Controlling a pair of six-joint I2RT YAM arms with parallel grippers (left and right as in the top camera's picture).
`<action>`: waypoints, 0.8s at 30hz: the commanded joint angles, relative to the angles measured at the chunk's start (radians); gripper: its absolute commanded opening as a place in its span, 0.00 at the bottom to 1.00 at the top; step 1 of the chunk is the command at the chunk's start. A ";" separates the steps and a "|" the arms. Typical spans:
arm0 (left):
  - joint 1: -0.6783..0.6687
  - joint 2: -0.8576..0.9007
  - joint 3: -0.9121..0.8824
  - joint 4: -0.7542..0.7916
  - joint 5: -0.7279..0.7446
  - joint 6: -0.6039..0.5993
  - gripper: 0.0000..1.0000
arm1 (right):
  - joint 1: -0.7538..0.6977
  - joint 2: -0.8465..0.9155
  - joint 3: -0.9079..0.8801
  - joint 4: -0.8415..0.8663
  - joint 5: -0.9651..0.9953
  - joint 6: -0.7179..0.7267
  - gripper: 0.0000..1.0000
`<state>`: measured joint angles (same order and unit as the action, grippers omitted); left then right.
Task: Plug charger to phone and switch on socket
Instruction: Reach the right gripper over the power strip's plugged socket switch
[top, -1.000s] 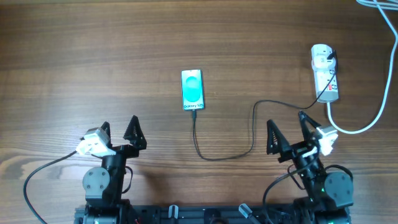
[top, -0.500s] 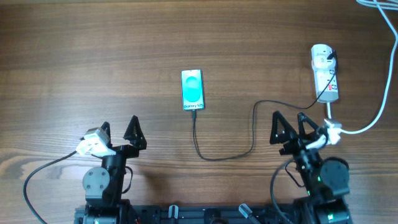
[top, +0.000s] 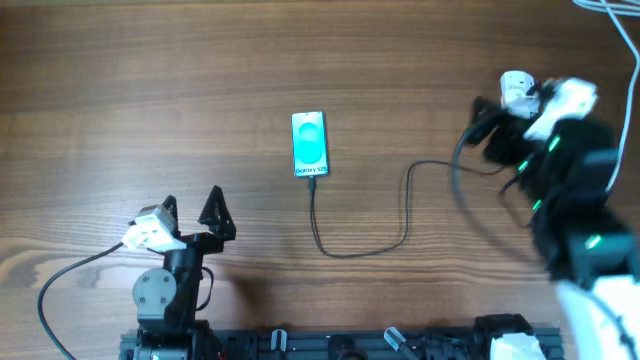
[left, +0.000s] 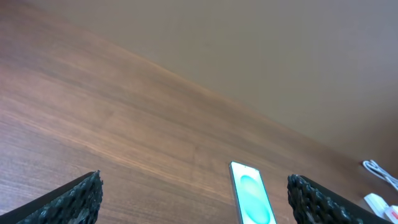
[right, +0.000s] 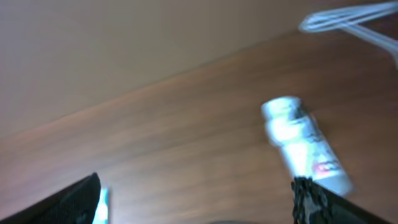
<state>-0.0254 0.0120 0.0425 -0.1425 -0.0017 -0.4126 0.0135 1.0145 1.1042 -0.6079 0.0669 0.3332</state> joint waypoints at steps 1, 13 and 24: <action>-0.003 -0.009 -0.006 0.003 0.005 0.016 1.00 | -0.149 0.140 0.214 -0.108 -0.036 -0.083 0.99; -0.003 -0.009 -0.006 0.003 0.005 0.015 1.00 | -0.556 0.425 0.297 -0.063 -0.253 -0.014 0.35; -0.003 -0.009 -0.006 0.003 0.005 0.016 1.00 | -0.628 0.777 0.297 0.047 -0.417 0.008 0.04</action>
<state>-0.0254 0.0120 0.0425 -0.1421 -0.0021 -0.4126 -0.6159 1.7035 1.3827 -0.5804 -0.2489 0.3355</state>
